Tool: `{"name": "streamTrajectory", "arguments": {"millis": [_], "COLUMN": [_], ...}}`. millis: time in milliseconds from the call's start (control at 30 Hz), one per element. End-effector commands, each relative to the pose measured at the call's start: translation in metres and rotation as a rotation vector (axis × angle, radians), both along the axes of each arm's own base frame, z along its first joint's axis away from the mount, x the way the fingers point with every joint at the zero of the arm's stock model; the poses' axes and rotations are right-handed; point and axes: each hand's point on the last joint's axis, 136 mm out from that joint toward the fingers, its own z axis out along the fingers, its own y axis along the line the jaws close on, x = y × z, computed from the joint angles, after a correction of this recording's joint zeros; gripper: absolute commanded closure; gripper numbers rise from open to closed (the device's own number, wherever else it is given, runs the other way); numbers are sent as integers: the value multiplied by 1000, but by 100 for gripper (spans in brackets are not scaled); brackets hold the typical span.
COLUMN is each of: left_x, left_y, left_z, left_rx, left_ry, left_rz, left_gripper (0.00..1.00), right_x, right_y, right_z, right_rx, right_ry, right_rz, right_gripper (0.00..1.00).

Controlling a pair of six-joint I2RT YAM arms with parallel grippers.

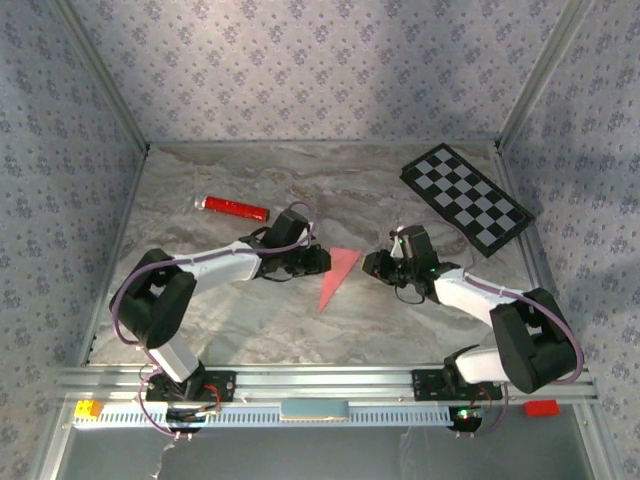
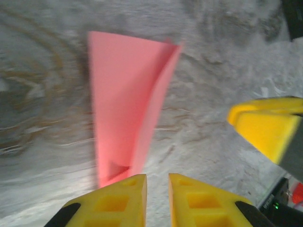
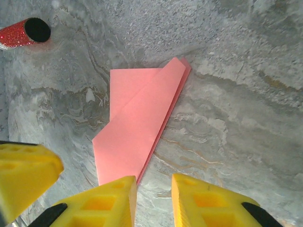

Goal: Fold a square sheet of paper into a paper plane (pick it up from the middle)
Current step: Fold the wing for the fifth time at the center of the table, then move a paper plane to the center of the table.

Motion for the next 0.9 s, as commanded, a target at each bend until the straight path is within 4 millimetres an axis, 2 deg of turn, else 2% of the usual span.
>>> {"name": "streamTrajectory", "arguments": {"millis": [0, 200, 533, 867], "left_x": [-4, -9, -17, -21], "left_y": [13, 10, 10, 6], "left_z": [-23, -36, -48, -52], "left_rx": [47, 43, 52, 34], "left_ry": [72, 124, 163, 182], "left_rz": [13, -8, -40, -69], "left_gripper": [83, 84, 84, 83], "right_x": [3, 5, 2, -1], "right_y": [0, 8, 11, 17], "right_z": [-1, -2, -10, -15], "right_rx": [-15, -16, -25, -28], "right_ry": [0, 1, 26, 39], "right_rz": [-28, -13, -3, 15], "right_gripper": [73, 74, 73, 74]}}
